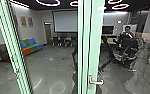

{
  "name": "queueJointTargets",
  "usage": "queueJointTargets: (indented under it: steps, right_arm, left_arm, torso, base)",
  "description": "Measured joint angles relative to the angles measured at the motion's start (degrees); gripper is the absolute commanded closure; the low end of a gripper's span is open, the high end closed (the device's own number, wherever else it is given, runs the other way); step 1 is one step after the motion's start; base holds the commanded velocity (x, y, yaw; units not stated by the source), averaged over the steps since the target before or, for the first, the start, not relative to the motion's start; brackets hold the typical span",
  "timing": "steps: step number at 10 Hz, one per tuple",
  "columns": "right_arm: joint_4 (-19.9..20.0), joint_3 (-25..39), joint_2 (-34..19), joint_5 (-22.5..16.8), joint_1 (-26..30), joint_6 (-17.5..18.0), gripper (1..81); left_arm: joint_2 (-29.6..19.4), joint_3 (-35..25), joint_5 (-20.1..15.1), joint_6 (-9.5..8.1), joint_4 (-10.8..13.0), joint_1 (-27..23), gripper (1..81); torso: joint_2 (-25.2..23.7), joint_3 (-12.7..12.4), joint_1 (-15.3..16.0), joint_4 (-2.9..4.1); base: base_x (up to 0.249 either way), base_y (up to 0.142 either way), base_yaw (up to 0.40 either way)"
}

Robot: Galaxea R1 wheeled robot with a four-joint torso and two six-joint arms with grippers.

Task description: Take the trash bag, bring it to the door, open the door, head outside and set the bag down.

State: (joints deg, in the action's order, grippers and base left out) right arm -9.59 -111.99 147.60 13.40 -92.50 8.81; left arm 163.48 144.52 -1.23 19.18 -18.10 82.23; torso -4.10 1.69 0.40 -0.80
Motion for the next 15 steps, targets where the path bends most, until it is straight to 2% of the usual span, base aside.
queueJointTargets:
  steps: [4,10,12,14,15]
  right_arm:
    - [0.2,19.0,-12.2,1.8,1.4,0.2,1.0]
    - [2.0,47.8,-39.5,6.1,5.5,0.5,1.0]
    - [4.2,54.4,-45.1,5.8,10.7,0.7,1.0]
    - [7.7,57.7,-47.3,3.8,19.0,0.7,1.0]
    - [9.8,58.6,-48.8,1.5,23.5,0.7,1.0]
  left_arm:
    - [0.0,0.0,0.0,-0.02,0.0,0.0,81.1]
    - [0.9,0.0,0.0,-0.13,0.0,0.0,81.1]
    - [0.8,0.0,0.0,-0.18,0.0,0.0,81.1]
    - [0.8,0.0,0.0,-0.18,0.0,0.0,81.1]
    - [0.8,0.0,0.0,-0.18,0.0,0.0,81.1]
  torso:
    - [0.0,0.0,0.0,0.0]
    - [0.0,0.0,0.0,0.0]
    - [0.0,0.0,0.0,0.0]
    - [0.0,0.0,0.0,0.0]
    - [0.0,0.0,0.0,0.0]
  base:
    - [0.0,0.0,0.0]
    - [0.0,0.0,0.0]
    - [0.0,0.0,0.0]
    - [0.0,0.0,0.0]
    - [0.0,0.0,0.0]
